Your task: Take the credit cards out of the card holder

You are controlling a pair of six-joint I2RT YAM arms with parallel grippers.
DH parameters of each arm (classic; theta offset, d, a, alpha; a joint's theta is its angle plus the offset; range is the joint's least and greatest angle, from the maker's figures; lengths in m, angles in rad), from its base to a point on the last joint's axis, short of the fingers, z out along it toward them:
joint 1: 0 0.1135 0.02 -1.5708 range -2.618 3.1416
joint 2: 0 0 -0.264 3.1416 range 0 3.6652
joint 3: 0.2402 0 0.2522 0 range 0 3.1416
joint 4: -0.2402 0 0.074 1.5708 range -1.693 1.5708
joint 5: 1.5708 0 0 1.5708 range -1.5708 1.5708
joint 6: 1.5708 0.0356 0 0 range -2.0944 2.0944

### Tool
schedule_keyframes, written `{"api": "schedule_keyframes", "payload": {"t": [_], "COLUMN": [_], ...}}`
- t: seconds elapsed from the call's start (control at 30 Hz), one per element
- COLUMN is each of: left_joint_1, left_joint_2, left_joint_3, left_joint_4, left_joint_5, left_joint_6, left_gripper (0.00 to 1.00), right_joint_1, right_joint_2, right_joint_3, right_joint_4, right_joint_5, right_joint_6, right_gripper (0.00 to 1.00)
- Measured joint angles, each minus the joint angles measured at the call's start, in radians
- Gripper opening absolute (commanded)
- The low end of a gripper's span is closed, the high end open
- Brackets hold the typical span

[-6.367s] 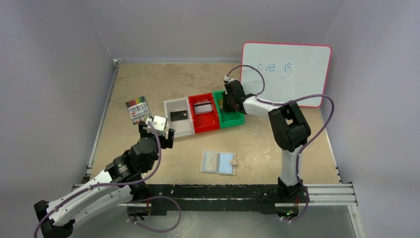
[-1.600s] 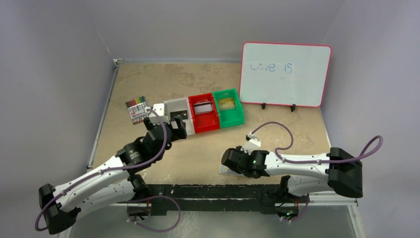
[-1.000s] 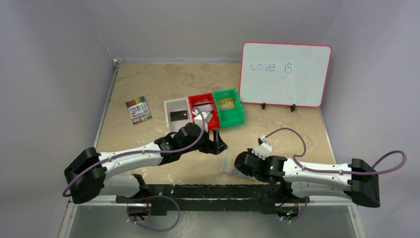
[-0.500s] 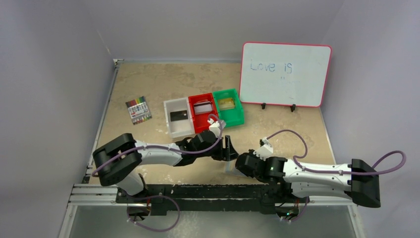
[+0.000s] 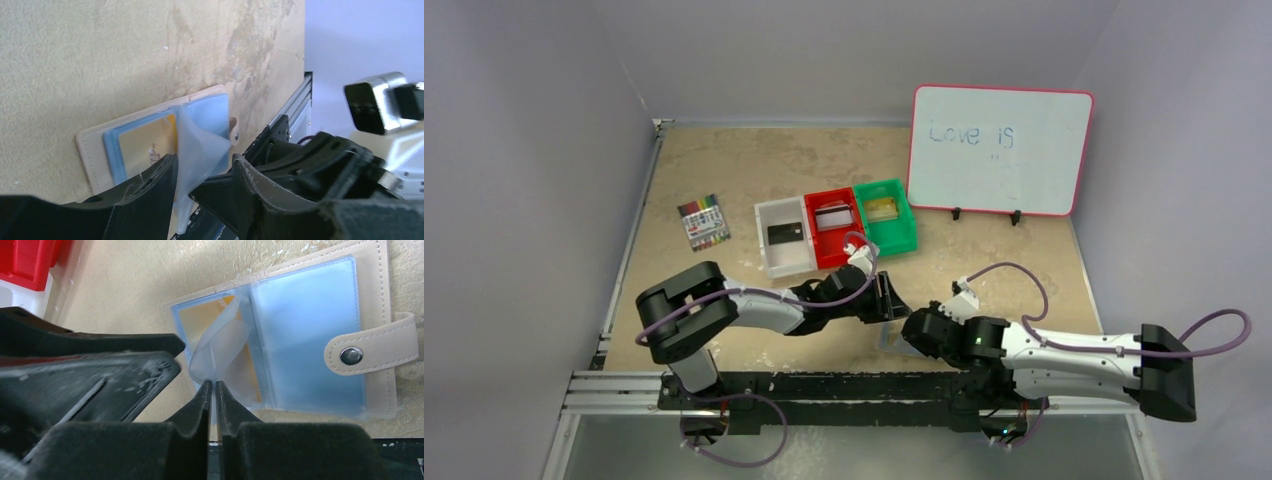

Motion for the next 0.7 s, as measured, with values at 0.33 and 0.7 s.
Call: {"api": "schedule_keyframes", "payload": {"t": [0.33,0.7], "left_joint_1": [-0.007,-0.033], "left_joint_2": [0.054,0.100], "left_joint_3": [-0.008,0.076], "left_joint_4": [-0.002,-0.117], "left_joint_5": [-0.087,-0.099], "left_joint_6": [-0.086,-0.067], "left_gripper": [0.30,0.18], "right_joint_1": [0.000,0.000], "right_joint_2": [-0.018,-0.030], "right_joint_3": [-0.002,-0.002], "right_joint_4": [-0.015,-0.019], "right_joint_5": [0.001,0.010], "right_joint_6": [0.000,-0.002], "right_gripper": [0.10,0.22]}}
